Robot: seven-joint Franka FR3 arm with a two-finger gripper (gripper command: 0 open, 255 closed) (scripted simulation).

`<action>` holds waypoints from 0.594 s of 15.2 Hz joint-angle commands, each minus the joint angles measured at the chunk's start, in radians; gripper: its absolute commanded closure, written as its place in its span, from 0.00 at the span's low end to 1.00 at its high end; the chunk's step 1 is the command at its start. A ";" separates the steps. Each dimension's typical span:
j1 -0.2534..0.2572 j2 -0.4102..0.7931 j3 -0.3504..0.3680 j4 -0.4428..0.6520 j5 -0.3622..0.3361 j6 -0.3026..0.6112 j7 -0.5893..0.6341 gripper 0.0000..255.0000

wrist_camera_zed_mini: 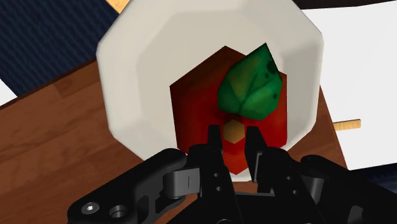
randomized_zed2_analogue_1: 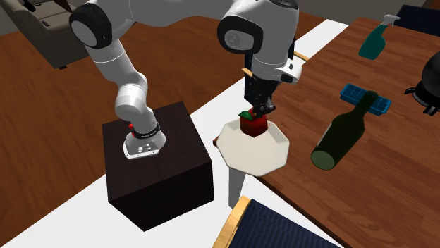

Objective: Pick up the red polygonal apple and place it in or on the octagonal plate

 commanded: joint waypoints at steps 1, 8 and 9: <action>0.000 -0.001 0.000 -0.027 -0.001 0.028 0.000 1.00; -0.002 0.003 -0.003 -0.118 0.000 0.121 -0.001 1.00; -0.002 0.004 -0.003 -0.130 0.001 0.135 -0.002 1.00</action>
